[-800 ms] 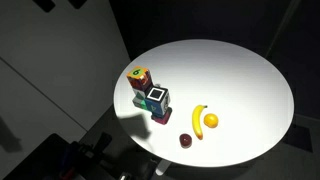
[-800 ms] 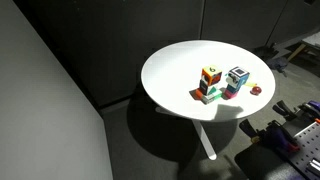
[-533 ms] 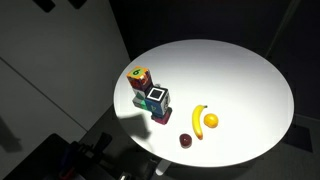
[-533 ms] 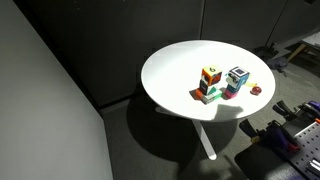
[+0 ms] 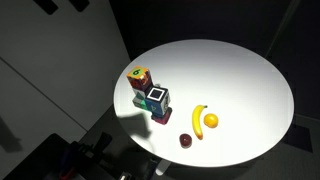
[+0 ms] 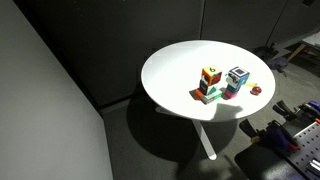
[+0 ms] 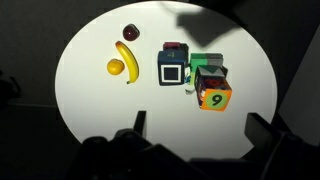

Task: Remove the top square toy from the stack on the left and put it on the table.

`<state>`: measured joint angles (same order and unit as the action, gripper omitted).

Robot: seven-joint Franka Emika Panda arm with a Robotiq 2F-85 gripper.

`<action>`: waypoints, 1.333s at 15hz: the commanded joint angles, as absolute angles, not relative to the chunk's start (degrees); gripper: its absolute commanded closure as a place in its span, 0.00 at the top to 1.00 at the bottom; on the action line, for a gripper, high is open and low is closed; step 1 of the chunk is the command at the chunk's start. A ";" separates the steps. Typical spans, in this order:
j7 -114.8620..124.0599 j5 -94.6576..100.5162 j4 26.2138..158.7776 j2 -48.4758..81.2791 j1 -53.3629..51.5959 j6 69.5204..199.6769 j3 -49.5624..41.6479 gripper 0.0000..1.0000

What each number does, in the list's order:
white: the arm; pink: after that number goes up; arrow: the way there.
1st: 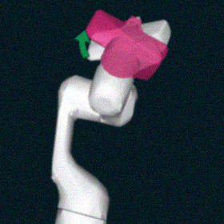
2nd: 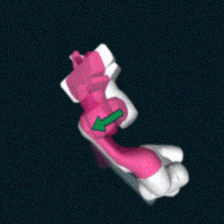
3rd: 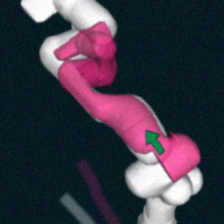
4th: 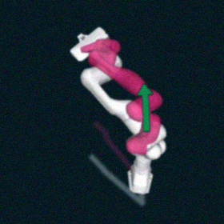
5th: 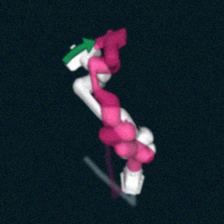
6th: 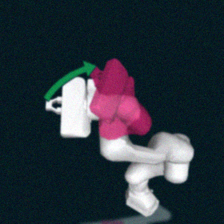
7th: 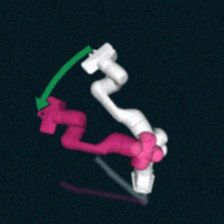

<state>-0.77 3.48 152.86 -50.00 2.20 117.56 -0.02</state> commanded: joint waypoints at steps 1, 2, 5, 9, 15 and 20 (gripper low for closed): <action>-0.02 3.27 150.00 -46.55 1.80 117.20 0.17 1.00; 0.00 3.08 149.35 -45.47 1.65 117.26 0.17 1.00; -0.30 2.39 146.94 -41.75 0.96 116.68 -0.09 1.00; -0.52 0.95 143.12 -35.27 -0.12 116.51 -0.25 1.00; -0.74 -2.90 137.98 -25.86 -2.05 118.43 0.16 1.00; 0.49 -2.29 137.04 -21.29 -2.57 122.51 1.72 1.00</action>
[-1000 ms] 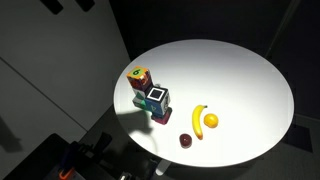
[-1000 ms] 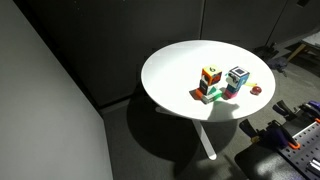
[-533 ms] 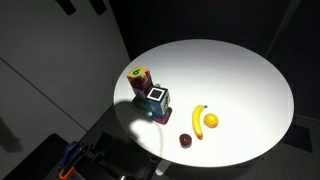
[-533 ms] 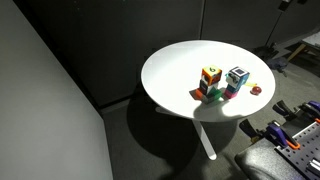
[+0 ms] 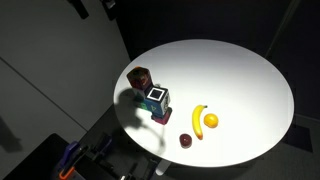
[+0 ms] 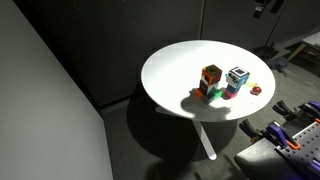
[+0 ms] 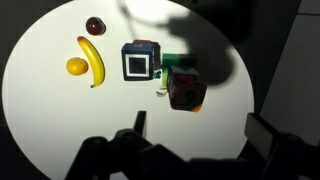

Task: Remove the top square toy from the stack on the left and put it on the table.

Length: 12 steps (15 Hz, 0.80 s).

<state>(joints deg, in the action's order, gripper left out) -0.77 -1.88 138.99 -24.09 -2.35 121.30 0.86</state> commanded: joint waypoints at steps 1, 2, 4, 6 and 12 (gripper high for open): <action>0.86 -1.94 137.11 -20.69 -2.48 123.21 2.13 1.00; 1.18 -1.71 137.18 -20.19 -2.44 123.68 2.47 1.00; -0.26 -1.85 138.66 -21.25 -2.41 123.34 2.03 1.00; -0.26 -1.85 138.71 -21.11 -2.40 123.34 2.04 1.00; -0.26 -1.85 138.71 -21.16 -2.39 123.34 2.00 1.00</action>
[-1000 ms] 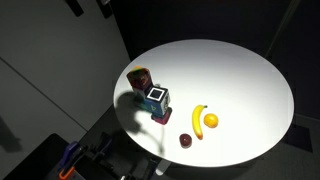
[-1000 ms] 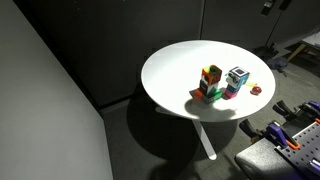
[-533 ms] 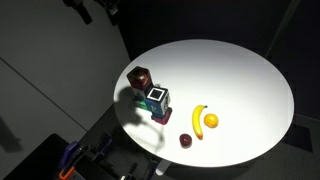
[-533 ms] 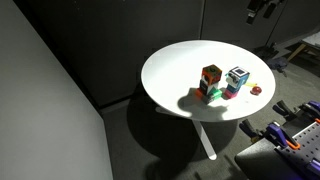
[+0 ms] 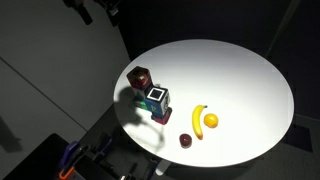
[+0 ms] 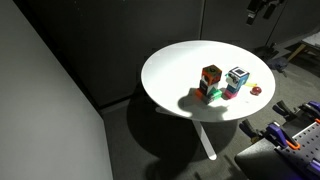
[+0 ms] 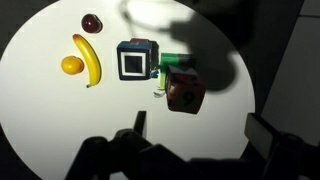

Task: Remove the top square toy from the stack on the left and put it on the table.

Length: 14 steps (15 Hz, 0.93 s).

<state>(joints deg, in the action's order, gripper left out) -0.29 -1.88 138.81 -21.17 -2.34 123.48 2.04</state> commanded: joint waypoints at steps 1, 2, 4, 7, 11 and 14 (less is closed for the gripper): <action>-0.26 -1.85 138.71 -21.16 -2.39 123.34 2.00 1.00; -0.26 -1.85 138.71 -21.16 -2.39 123.34 2.01 1.00; 0.04 -1.86 137.90 -20.74 -2.41 123.33 2.12 1.00; 0.45 -1.93 136.11 -18.52 -2.58 123.34 2.50 1.00; 1.13 -1.82 132.82 -14.34 -2.64 123.75 3.19 1.00; 1.22 -1.95 129.89 -10.64 -2.73 123.48 3.49 1.00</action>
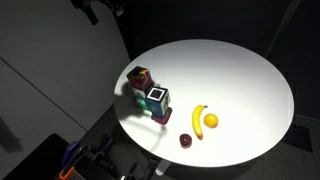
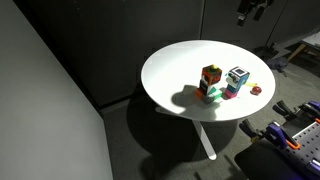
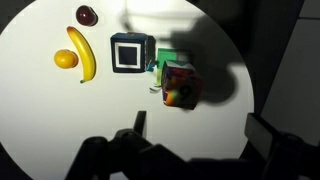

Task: Remove the top square toy from the stack on the left and put it on the table.

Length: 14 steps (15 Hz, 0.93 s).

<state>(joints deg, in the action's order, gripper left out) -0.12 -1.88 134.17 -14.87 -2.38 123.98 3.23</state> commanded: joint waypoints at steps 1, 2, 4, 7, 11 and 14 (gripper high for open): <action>1.30 -1.96 128.74 -9.19 -2.76 123.39 3.56 1.00; 1.34 -1.92 127.79 -7.95 -2.81 123.38 3.63 1.00; 1.58 -1.78 125.59 -4.95 -2.93 123.15 3.75 1.00; 2.10 -1.31 122.46 -0.39 -3.14 123.06 3.94 1.00; 3.06 -0.50 118.62 5.44 -3.70 123.16 4.16 1.00; 4.70 0.96 116.25 9.31 -4.42 123.64 4.14 1.00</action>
<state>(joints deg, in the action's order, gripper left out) 1.59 -1.28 120.17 5.35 -3.62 123.99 4.09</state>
